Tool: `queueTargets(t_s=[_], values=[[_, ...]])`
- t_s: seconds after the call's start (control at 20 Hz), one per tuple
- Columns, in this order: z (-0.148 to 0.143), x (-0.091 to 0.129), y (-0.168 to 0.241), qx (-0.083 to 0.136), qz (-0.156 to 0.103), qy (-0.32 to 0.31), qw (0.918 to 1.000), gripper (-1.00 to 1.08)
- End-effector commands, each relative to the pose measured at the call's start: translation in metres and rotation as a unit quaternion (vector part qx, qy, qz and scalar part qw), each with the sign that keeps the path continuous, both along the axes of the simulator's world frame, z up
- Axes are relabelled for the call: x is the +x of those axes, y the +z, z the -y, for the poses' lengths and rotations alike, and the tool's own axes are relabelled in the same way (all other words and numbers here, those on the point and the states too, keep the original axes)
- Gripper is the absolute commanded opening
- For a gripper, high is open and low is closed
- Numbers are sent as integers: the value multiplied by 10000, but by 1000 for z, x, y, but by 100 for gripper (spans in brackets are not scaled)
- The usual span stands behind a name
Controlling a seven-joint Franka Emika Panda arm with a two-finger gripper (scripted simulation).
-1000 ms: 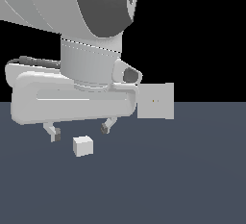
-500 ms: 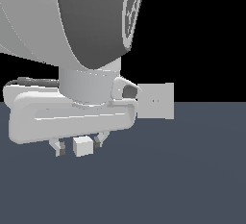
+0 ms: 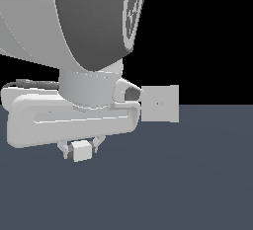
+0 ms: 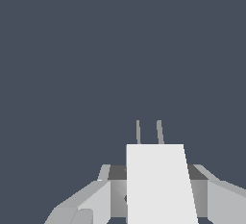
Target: Plug the charger into the wall socket.
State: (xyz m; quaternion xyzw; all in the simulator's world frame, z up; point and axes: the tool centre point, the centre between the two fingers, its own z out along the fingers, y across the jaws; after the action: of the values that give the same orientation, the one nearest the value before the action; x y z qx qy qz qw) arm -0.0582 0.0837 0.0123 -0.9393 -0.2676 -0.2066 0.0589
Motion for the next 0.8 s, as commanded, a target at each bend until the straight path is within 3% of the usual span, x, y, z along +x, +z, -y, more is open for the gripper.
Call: queueTargets(t_s=[0.0,0.45,0.75], values=[[1,0,0,-2,1,-13,10000,-100],[26,17,16,14,13,-654,9979,-100],[63,34,39,33,29,-1540,9881,-100]])
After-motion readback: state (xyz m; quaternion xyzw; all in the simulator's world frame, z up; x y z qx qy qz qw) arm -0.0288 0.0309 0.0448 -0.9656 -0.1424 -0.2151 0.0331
